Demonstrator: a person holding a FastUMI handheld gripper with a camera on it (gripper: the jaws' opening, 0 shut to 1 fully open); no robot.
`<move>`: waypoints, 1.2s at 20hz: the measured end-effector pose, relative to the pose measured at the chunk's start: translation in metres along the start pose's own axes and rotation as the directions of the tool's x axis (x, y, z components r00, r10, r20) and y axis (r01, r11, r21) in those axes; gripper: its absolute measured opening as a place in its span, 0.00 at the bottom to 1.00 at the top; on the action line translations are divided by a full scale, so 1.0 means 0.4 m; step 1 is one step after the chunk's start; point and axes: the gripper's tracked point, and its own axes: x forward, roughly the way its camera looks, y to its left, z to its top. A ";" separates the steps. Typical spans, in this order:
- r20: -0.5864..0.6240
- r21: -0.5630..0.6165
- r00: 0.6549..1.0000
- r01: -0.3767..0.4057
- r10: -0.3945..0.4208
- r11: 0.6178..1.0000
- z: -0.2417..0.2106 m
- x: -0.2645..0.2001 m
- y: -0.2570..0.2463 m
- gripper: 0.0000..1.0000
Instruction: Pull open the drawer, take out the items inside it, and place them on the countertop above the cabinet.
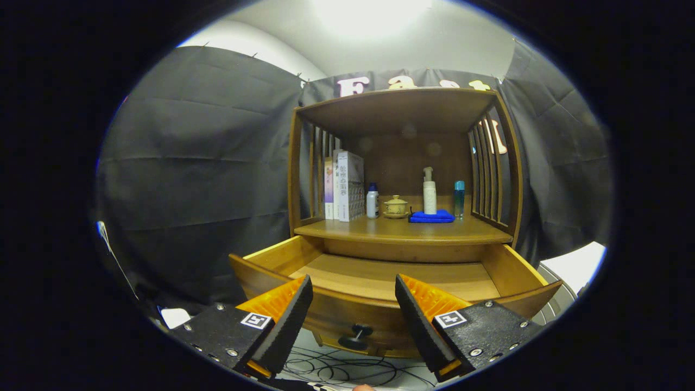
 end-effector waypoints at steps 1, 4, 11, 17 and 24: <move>-0.010 0.017 1.000 0.001 -0.001 1.000 0.015 0.012 -0.012 0.94; -0.043 0.057 0.999 -0.009 0.011 0.998 0.057 0.051 -0.040 0.93; -0.124 0.052 0.991 -0.035 0.041 0.998 0.115 0.142 -0.087 0.93; -0.311 0.117 0.948 -0.039 0.074 0.992 0.056 0.235 -0.130 0.93; -0.526 0.119 0.848 -0.003 0.066 0.993 -0.058 0.319 -0.205 0.93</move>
